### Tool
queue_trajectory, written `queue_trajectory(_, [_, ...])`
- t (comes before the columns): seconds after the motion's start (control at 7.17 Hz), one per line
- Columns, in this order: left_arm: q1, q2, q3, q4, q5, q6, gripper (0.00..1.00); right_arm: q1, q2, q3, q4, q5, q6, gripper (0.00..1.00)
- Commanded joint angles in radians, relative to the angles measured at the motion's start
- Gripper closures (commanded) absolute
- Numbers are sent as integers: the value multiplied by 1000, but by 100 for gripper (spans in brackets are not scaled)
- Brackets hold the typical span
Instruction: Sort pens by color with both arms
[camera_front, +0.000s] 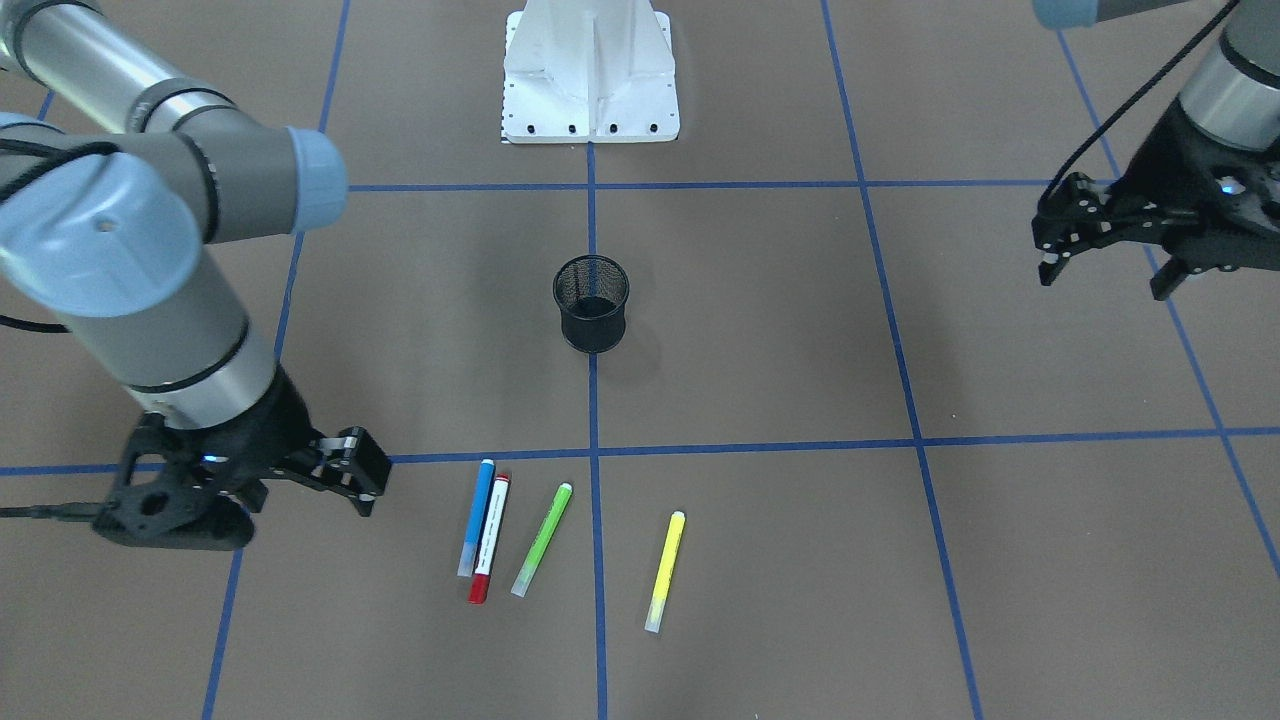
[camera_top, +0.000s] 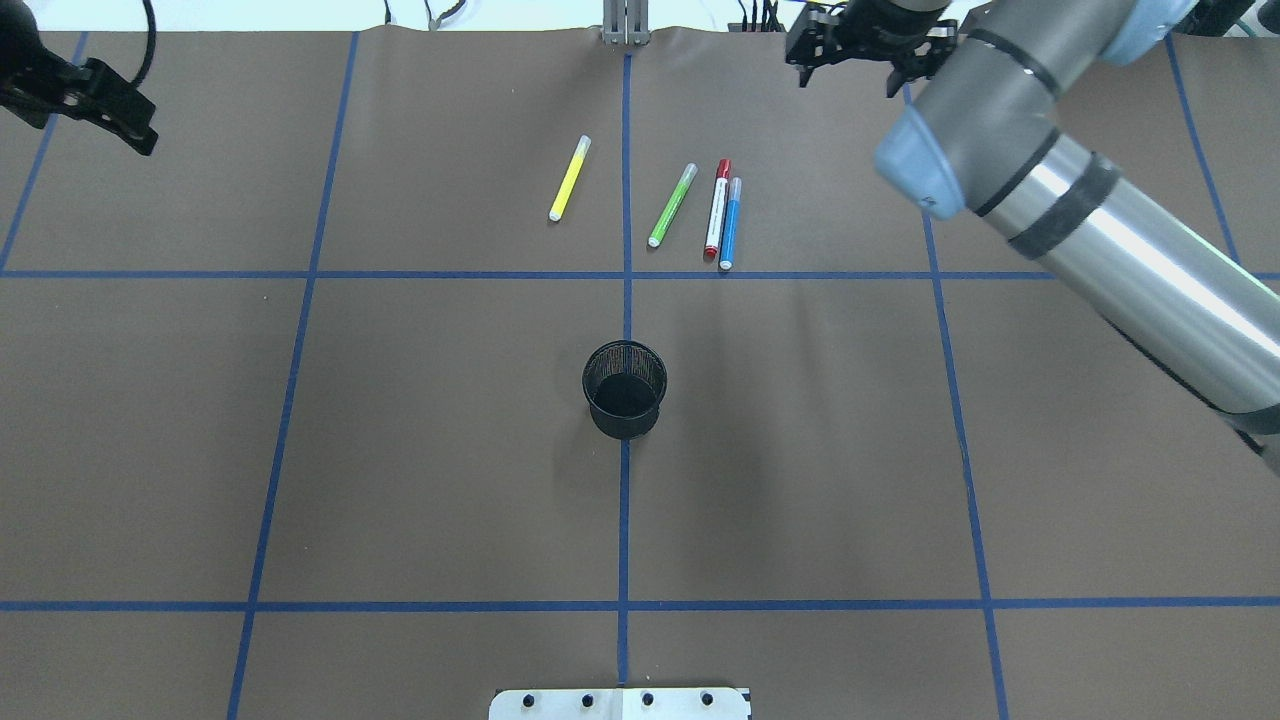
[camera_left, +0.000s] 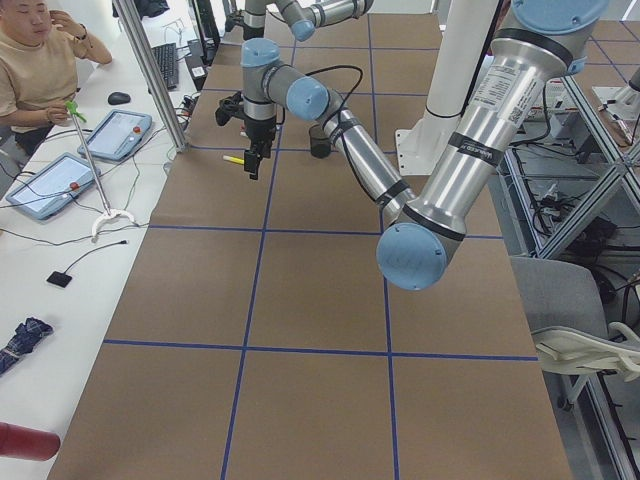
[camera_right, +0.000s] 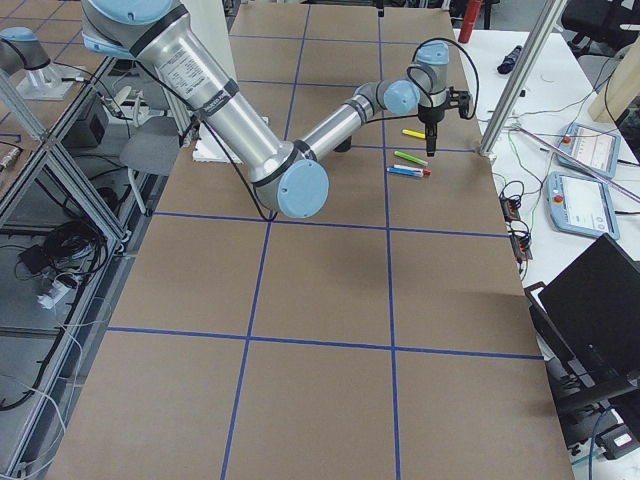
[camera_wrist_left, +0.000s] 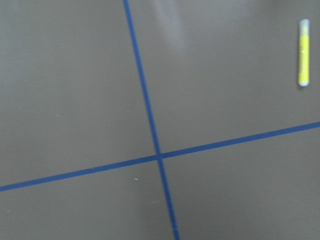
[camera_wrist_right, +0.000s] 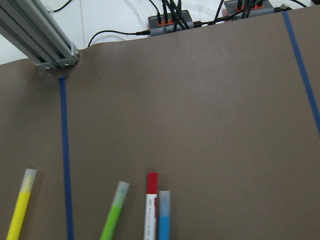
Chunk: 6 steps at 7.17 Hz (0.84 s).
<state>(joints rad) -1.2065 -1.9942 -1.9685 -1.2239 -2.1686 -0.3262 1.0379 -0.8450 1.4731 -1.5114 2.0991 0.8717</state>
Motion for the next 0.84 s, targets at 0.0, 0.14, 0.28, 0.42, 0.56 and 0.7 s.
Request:
queue_trajectory(0.0, [-129, 44, 93, 0, -74, 216, 0, 172, -171, 79, -36, 131, -356, 0])
queue_trajectory(0.14, [-198, 45, 168, 0, -95, 322, 0, 244, -231, 84, -61, 157, -531, 0])
queue_trajectory(0.28, [-247, 45, 251, -2, -97, 408, 0, 305, -299, 84, -69, 183, -692, 0])
queue_trajectory(0.42, [-292, 45, 325, -8, -99, 471, 0, 368, -368, 84, -69, 214, -832, 0])
queue_trajectory(0.56, [-323, 61, 362, -12, -99, 511, 0, 430, -435, 82, -69, 235, -964, 0])
queue_trajectory(0.7, [-350, 125, 367, -34, -100, 568, 0, 480, -495, 82, -67, 237, -1078, 0])
